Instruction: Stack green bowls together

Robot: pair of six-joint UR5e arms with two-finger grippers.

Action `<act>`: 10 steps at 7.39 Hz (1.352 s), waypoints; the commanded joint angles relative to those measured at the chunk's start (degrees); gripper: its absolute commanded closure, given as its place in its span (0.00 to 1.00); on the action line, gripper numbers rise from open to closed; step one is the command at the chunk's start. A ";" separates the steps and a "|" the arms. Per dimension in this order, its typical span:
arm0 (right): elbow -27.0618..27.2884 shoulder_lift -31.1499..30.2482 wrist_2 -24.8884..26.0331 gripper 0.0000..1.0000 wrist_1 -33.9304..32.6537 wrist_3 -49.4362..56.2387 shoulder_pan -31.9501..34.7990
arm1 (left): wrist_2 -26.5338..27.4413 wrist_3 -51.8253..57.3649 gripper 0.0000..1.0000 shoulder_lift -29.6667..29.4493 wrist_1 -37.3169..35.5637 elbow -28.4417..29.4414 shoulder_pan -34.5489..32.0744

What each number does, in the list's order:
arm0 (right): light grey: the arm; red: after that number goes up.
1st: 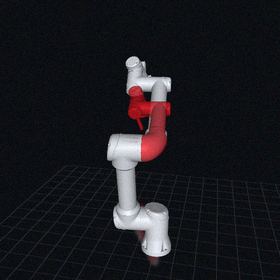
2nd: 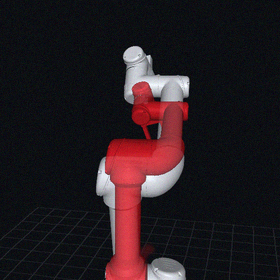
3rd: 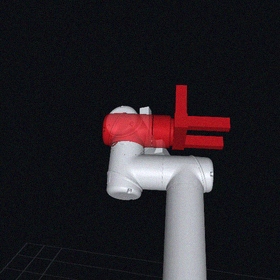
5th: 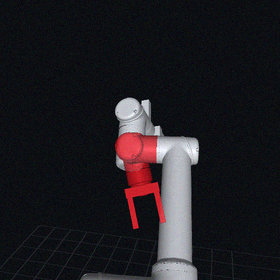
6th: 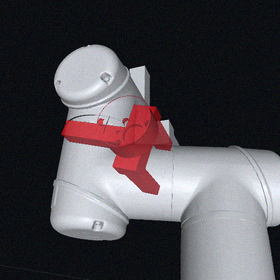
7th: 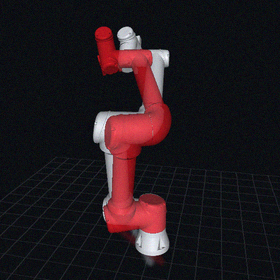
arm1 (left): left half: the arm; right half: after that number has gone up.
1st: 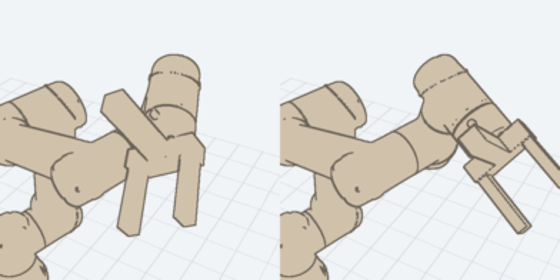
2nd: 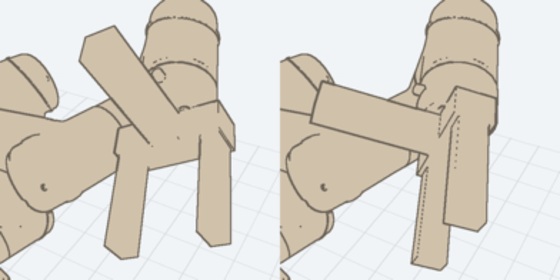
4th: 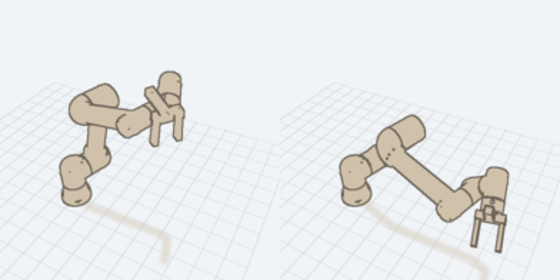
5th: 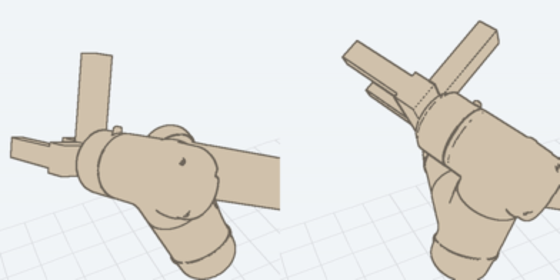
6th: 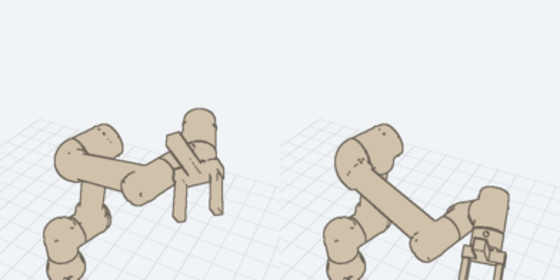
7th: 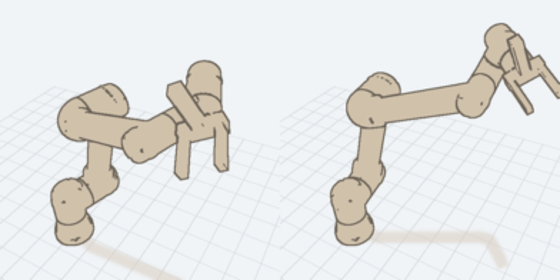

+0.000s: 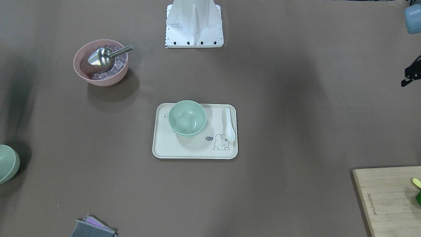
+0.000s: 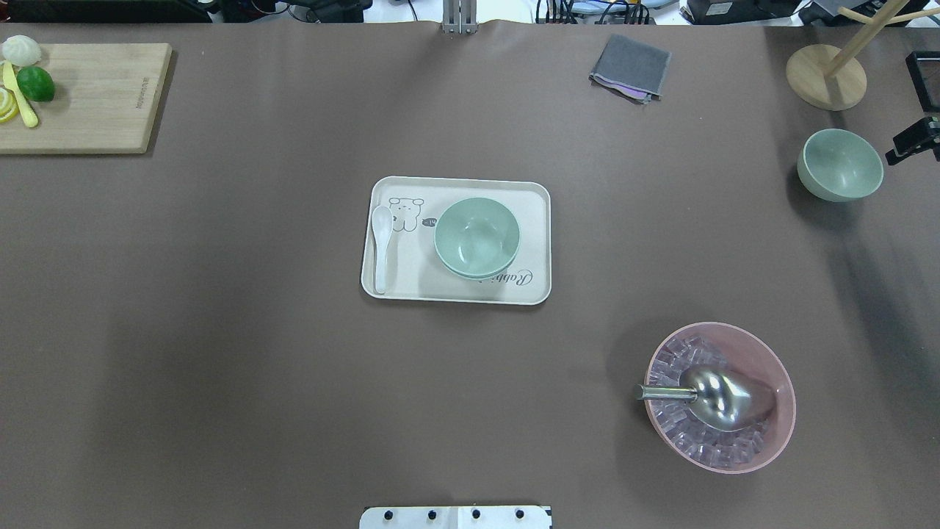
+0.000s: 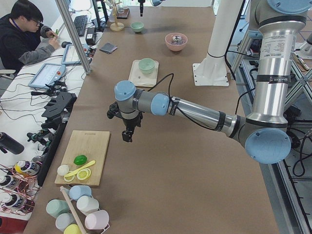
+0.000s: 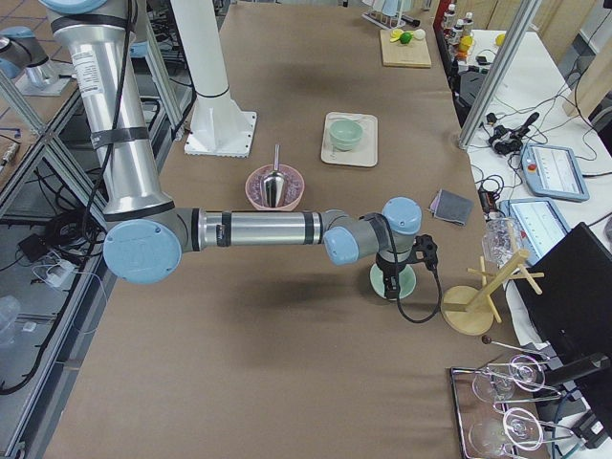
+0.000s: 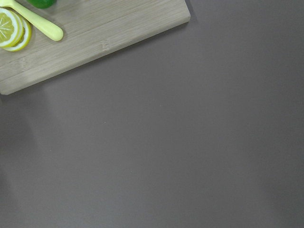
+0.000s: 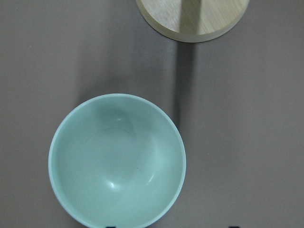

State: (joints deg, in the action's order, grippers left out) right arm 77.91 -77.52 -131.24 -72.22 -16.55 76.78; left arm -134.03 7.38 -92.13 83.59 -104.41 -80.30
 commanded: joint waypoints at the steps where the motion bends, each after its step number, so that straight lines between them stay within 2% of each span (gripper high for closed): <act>1: -2.41 1.75 2.12 0.38 0.06 -0.15 -1.89 | 0.00 0.00 0.02 0.19 -0.01 -0.27 -0.12; 2: -2.76 1.84 2.57 0.51 -0.03 -0.23 -2.33 | 0.00 0.00 0.02 0.28 -0.01 -0.35 -0.12; 3: -4.15 2.45 2.57 0.58 0.06 -0.76 -2.42 | -0.09 0.00 0.02 0.28 -0.01 -0.79 -0.12; 10: -8.47 3.51 3.45 0.57 0.24 -0.76 -3.12 | 0.00 0.00 0.02 0.28 0.08 -1.85 -0.47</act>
State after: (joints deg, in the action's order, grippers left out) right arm 70.09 -74.18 -127.82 -72.12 -17.32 73.78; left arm -134.04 7.38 -91.84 83.67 -106.23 -80.70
